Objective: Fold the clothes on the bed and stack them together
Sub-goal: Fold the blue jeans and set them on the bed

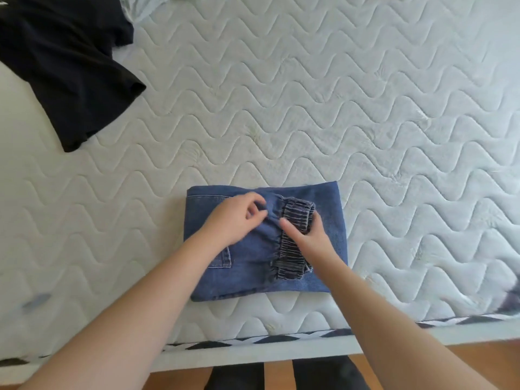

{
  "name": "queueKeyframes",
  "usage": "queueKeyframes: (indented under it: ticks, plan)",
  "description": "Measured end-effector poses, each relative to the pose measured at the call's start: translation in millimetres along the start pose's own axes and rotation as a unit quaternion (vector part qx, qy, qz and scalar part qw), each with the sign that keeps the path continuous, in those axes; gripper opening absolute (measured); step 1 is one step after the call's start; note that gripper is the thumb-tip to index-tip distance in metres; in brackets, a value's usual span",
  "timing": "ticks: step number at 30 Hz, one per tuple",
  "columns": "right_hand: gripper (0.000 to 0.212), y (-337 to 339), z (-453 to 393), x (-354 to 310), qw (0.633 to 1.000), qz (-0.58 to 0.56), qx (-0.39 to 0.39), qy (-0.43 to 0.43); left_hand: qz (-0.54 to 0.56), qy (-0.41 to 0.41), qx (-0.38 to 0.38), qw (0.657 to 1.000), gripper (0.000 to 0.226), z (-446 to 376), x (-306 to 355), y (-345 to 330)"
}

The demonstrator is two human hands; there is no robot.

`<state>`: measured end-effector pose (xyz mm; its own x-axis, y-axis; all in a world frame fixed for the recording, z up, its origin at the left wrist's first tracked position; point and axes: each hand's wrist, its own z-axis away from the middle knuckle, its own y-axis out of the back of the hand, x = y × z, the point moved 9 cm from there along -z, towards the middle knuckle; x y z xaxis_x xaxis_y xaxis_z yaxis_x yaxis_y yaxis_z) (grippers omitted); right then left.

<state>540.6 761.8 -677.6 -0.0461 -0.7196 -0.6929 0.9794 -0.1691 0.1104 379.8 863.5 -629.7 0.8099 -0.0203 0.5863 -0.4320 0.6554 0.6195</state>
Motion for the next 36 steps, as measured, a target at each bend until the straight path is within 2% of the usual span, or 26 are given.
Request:
queueKeyframes:
  ticks: [2, 4, 6, 10, 11, 13, 16, 19, 22, 24, 25, 27, 29, 30, 33, 36]
  plan:
    - [0.079, -2.5, -3.2, -4.6, 0.996, 0.07, 0.038, 0.027, -0.053, -0.059, 0.044, 0.996, 0.039, -5.1, -5.3, 16.8]
    - [0.06, 1.2, -4.4, -5.3, 0.993, 0.085, 0.079, 0.036, -0.131, -0.093, 0.031, 0.987, 0.058, -13.1, -5.7, 15.3]
    - [0.046, 2.7, -3.1, -5.1, 0.995, 0.052, 0.068, 0.041, -0.181, -0.11, 0.01, 0.977, 0.066, -21.7, -5.6, 7.9]
    - [0.043, 2.4, 7.6, -7.0, 0.999, -0.008, 0.0, 0.043, -0.145, -0.136, -0.017, 0.98, 0.039, -33.2, -7.3, 1.8]
    - [0.043, 2.8, 9.5, -6.7, 0.999, -0.014, -0.007, 0.043, -0.137, -0.136, -0.023, 0.981, 0.037, -35.4, -8.0, 0.7]
    - [0.043, 5.2, 11.5, -5.8, 0.999, -0.017, -0.005, 0.044, -0.166, -0.142, -0.029, 0.975, 0.048, -38.4, -9.6, -4.2]
    - [0.039, 12.6, 8.1, -0.3, 0.998, 0.018, 0.042, 0.041, -0.22, -0.152, -0.011, 0.964, 0.059, -41.6, -13.0, -13.0]
    - [0.032, 22.0, 1.1, 6.1, 0.991, 0.072, 0.105, 0.035, -0.253, -0.144, 0.002, 0.957, 0.042, -49.2, -20.2, -23.3]
    - [0.055, 28.2, -5.2, 7.9, 0.979, 0.125, 0.158, 0.038, -0.272, -0.124, 0.029, 0.954, 0.035, -55.7, -20.8, -29.7]
    - [0.07, 28.8, -5.6, 2.0, 0.959, 0.199, 0.192, 0.055, -0.271, -0.11, 0.063, 0.954, 0.032, -55.3, -18.6, -31.4]
    - [0.074, 27.5, -3.8, -6.0, 0.939, 0.256, 0.217, 0.08, -0.272, -0.108, 0.079, 0.953, 0.031, -53.8, -16.9, -32.1]
    - [0.073, 15.6, 3.2, -31.2, 0.874, 0.375, 0.255, 0.174, -0.258, -0.123, 0.117, 0.951, 0.029, -46.6, -10.7, -29.2]
    - [0.07, -10.6, 5.0, -46.8, 0.819, 0.455, 0.219, 0.273, -0.224, -0.156, 0.172, 0.947, 0.028, -36.0, -3.6, -19.8]
    - [0.07, -24.2, 3.1, -47.6, 0.802, 0.483, 0.181, 0.301, -0.216, -0.174, 0.201, 0.94, 0.026, -29.4, -0.4, -14.7]
    - [0.057, -43.9, -7.6, -36.9, 0.781, 0.54, 0.108, 0.295, -0.23, -0.202, 0.226, 0.925, 0.026, -9.4, -3.8, -13.2]
    - [0.051, -42.8, -17.5, -29.2, 0.781, 0.551, 0.102, 0.275, -0.245, -0.18, 0.159, 0.939, 0.047, 2.9, -25.4, -26.7]
